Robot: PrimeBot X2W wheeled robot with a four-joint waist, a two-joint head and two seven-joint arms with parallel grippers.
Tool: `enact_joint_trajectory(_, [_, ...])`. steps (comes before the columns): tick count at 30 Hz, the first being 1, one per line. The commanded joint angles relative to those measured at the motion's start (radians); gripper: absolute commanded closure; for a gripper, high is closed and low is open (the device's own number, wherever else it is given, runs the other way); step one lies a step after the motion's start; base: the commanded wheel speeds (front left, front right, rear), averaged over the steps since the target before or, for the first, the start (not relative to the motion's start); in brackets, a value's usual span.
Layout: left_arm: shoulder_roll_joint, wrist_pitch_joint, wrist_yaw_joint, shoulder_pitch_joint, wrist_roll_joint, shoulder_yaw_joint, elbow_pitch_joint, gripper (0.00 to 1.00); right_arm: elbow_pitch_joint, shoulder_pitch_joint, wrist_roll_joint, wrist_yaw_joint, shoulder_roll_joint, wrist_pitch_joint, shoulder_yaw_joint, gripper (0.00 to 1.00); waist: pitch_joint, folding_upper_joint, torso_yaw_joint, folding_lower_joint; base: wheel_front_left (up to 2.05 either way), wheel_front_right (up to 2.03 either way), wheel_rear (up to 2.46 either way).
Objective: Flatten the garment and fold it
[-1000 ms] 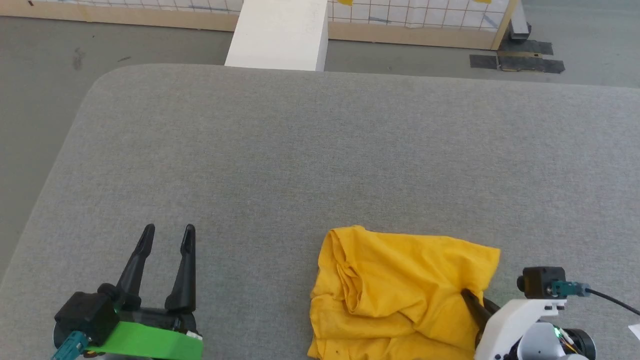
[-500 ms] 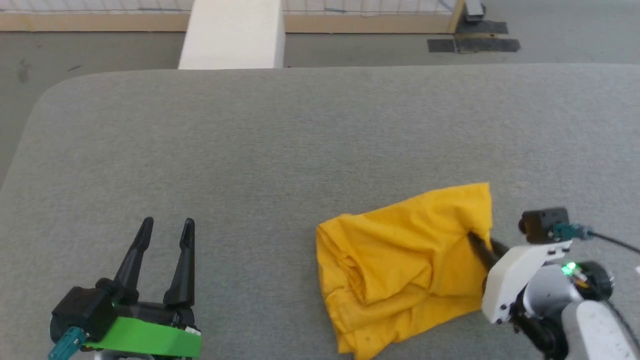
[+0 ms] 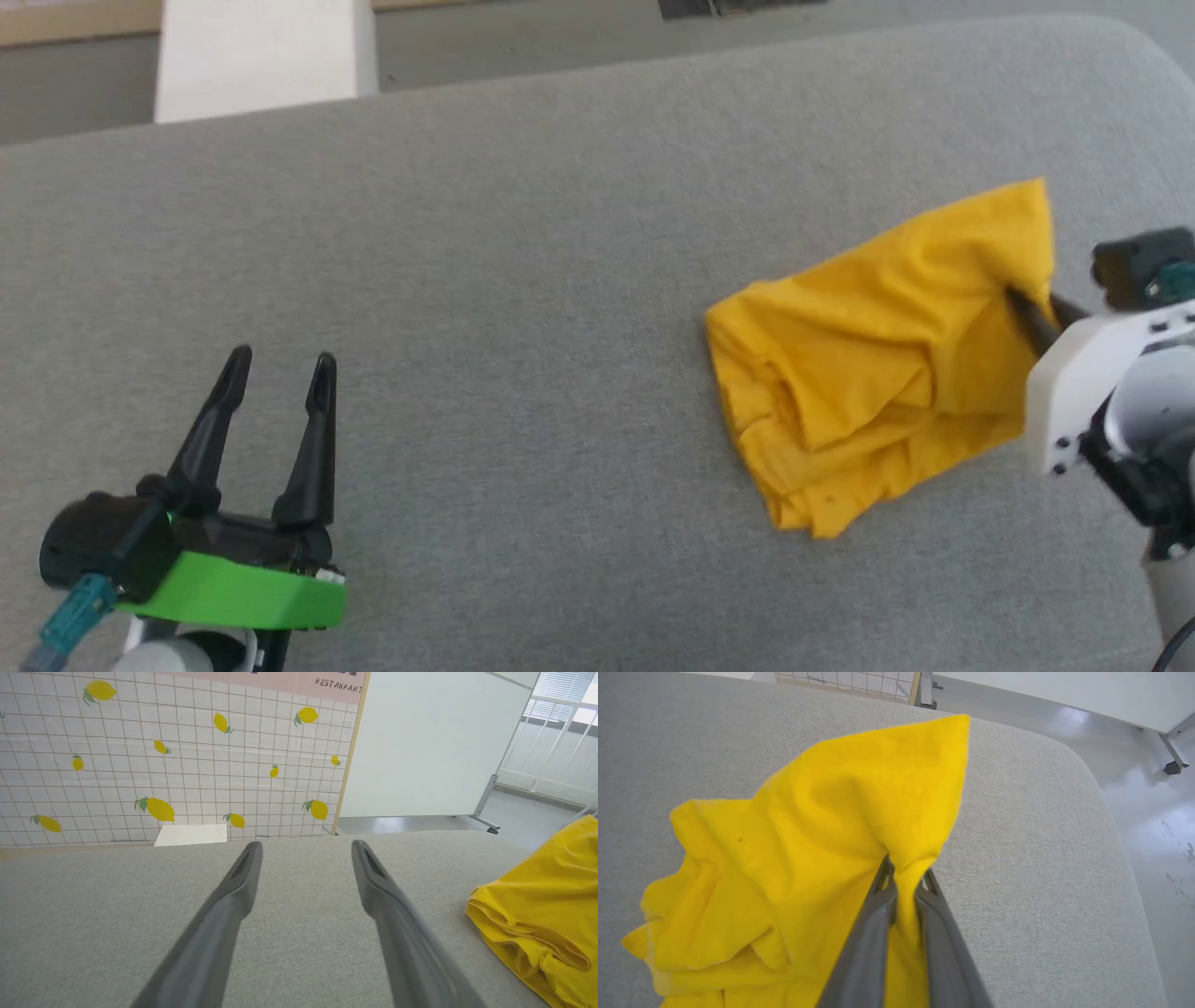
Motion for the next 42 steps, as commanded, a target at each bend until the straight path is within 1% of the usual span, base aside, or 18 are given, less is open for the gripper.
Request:
enact_joint_trajectory(1, [0.015, 0.008, -0.001, -0.028, 0.016, 0.0, -0.015, 0.0, -0.01, -0.034, -0.009, -0.002, -0.015, 0.006, -0.006, 1.0, 0.084, -0.0001, -0.073, 0.0, 0.0, 0.0, 0.0])
enact_joint_trajectory(7, [0.052, 0.039, -0.005, -0.09, 0.028, 0.0, -0.078, 0.0, -0.013, -0.118, -0.043, -0.002, -0.096, 0.017, -0.017, 1.0, 0.18, -0.0001, -0.113, 0.0, 0.0, 0.0, 0.0])
enact_joint_trajectory(13, [0.094, 0.066, -0.004, -0.134, 0.033, 0.026, -0.14, 0.0, 0.027, -0.192, -0.079, -0.002, -0.188, -0.004, -0.051, 1.0, 0.28, -0.0001, -0.115, 0.0, 0.0, 0.0, 0.0])
enact_joint_trajectory(17, [0.123, 0.086, -0.004, -0.152, 0.037, 0.044, -0.179, 0.0, 0.075, -0.237, -0.089, -0.002, -0.229, -0.031, -0.122, 1.0, 0.347, -0.0001, -0.106, 0.0, 0.0, 0.0, 0.0])
enact_joint_trajectory(22, [0.148, 0.099, -0.006, -0.17, 0.037, 0.053, -0.209, 0.0, 0.121, -0.255, -0.152, -0.002, -0.279, -0.042, -0.212, 1.0, 0.402, -0.0001, -0.087, 0.0, 0.0, 0.0, 0.0])
enact_joint_trajectory(26, [0.155, 0.094, -0.003, -0.184, 0.039, 0.06, -0.223, 0.0, 0.143, -0.254, -0.194, -0.002, -0.307, -0.048, -0.278, 1.0, 0.427, -0.0001, -0.07, 0.0, 0.0, 0.0, 0.0])
enact_joint_trajectory(30, [0.154, 0.083, -0.003, -0.189, 0.029, 0.063, -0.237, 0.0, 0.149, -0.236, -0.256, -0.002, -0.364, -0.068, -0.315, 1.0, 0.446, -0.0001, -0.054, 0.0, 0.0, 0.0, 0.0])
enact_joint_trajectory(34, [0.158, 0.072, -0.002, -0.184, 0.019, 0.074, -0.25, 0.0, 0.154, -0.229, -0.273, -0.002, -0.374, -0.07, -0.348, 1.0, 0.464, -0.0001, -0.047, 0.0, 0.0, 0.0, 0.0])
enact_joint_trajectory(38, [0.154, 0.061, 0.002, -0.184, 0.005, 0.084, -0.257, 0.0, 0.17, -0.225, -0.28, -0.002, -0.362, -0.076, -0.372, 1.0, 0.478, -0.0001, -0.04, 0.0, 0.0, 0.0, 0.0])
enact_joint_trajectory(40, [0.168, 0.063, -0.001, -0.186, 0.015, 0.075, -0.259, 0.0, 0.181, -0.226, -0.288, -0.002, -0.352, -0.084, -0.384, 1.0, 0.484, -0.0001, -0.036, 0.0, 0.0, 0.0, 0.0])
enact_joint_trajectory(41, [0.163, 0.06, 0.005, -0.188, 0.014, 0.077, -0.258, 0.0, 0.188, -0.226, -0.293, -0.002, -0.347, -0.09, -0.389, 0.75, 0.486, -0.0001, -0.034, 0.0, 0.0, 0.0, 0.0])
enact_joint_trajectory(42, [0.161, 0.056, 0.007, -0.191, 0.014, 0.077, -0.259, 0.0, 0.193, -0.227, -0.297, -0.002, -0.343, -0.095, -0.391, 0.25, 0.487, -0.0001, -0.033, 0.0, 0.0, 0.0, 0.0])
